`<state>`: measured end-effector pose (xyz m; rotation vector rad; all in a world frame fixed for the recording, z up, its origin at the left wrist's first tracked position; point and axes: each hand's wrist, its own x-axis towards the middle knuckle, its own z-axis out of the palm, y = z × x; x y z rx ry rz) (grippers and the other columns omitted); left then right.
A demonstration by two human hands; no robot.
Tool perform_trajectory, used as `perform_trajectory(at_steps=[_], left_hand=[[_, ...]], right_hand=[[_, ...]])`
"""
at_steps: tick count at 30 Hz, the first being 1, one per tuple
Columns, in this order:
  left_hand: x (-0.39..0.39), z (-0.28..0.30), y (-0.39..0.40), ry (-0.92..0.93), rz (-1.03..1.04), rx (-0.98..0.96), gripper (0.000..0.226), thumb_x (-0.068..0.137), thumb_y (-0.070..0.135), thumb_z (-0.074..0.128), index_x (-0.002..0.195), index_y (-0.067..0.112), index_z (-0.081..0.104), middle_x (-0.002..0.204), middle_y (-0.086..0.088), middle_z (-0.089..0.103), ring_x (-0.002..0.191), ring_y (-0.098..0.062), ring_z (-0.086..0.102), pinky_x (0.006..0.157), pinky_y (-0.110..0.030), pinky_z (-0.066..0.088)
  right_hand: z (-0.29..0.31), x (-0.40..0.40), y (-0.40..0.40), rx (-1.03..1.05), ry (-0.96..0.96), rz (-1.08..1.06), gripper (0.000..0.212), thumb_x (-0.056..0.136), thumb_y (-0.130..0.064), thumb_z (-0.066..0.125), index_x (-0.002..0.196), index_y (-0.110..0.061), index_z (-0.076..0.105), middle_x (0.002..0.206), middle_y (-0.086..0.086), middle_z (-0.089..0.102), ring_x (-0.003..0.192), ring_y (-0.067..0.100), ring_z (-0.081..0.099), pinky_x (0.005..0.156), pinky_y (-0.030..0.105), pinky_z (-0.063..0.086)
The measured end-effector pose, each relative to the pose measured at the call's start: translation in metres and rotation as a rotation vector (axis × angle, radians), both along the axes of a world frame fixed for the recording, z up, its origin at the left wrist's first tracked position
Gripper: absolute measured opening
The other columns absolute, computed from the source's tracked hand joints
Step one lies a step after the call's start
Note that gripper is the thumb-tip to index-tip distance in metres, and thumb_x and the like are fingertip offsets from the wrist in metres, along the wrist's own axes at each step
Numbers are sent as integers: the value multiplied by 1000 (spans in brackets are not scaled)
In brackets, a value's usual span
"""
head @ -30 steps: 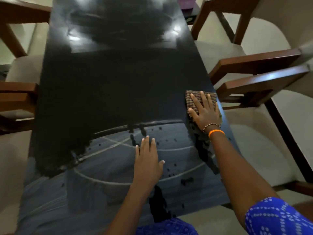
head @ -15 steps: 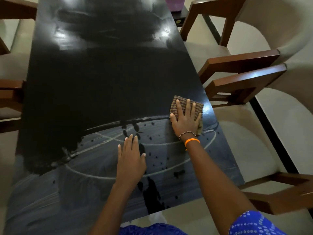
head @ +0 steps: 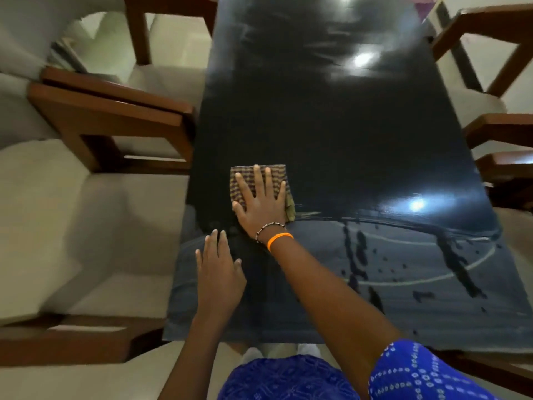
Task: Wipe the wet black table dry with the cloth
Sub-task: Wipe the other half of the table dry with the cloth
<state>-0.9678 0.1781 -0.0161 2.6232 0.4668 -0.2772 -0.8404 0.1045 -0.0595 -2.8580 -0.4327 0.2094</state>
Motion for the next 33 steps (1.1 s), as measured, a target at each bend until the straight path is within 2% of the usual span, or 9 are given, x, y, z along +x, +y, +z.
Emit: perform_trajectory(at_steps=[3,8,14,17,20,22,26,29,33], left_hand=[[-12,-2,30,9,48,-18,64,93,16,46,146,6,11,157,-8,10,145,-23,4,117,-40,1],[-27,-4,51,-8,94,-62,67,93,19,46,147,8,8,157,-7,6,145,-23,2,117,-38,1],[-39,-12,66,-22,125,-153,64,94,16,44,147,9,7,157,-7,6,145,-21,4,116,-33,1],[-49,-14,74,-46,182,-196,62,95,11,42,147,10,9,157,-6,9,145,-19,4,115,-29,0],[-53,-11,77,-83,258,-219,59,95,9,39,147,11,11,157,-5,11,145,-17,7,116,-29,3],[-53,-8,76,-114,287,-236,59,95,8,39,147,13,13,156,-4,15,144,-17,11,119,-35,9],[-48,-4,61,-175,313,-229,55,93,6,41,145,13,23,153,-5,25,142,-18,20,116,-43,23],[-43,-4,38,-191,291,-183,53,91,6,43,142,11,29,150,-8,31,140,-21,25,114,-45,27],[-30,-3,-8,-176,195,-167,57,89,7,48,142,13,28,151,-6,29,142,-19,20,116,-43,22]], right_hand=[[-2,-17,58,37,4,163,64,91,-46,41,149,-34,16,160,7,2,147,30,-2,113,61,-3],[-6,0,75,5,-53,303,63,86,-51,46,145,-39,26,157,7,18,146,30,9,113,61,3],[2,73,93,-55,42,284,60,90,-54,42,146,-43,20,161,2,-1,147,28,-5,114,61,-3],[1,73,96,-53,29,260,59,91,-51,40,146,-40,21,160,2,2,147,28,-4,113,60,-4],[0,33,88,-10,-24,275,60,90,-50,42,146,-38,23,160,4,8,147,29,2,113,60,-1],[-2,-7,79,12,-41,323,61,88,-50,42,146,-38,24,159,5,11,147,29,5,113,60,1],[-4,-70,53,34,-24,472,62,85,-53,32,145,-38,27,159,5,17,147,30,10,114,61,5],[-3,-69,24,27,2,515,63,85,-56,27,146,-39,22,160,2,13,147,27,9,116,57,6],[-2,-52,-35,18,-20,402,64,85,-55,36,146,-41,21,160,1,13,147,26,9,116,56,9]])
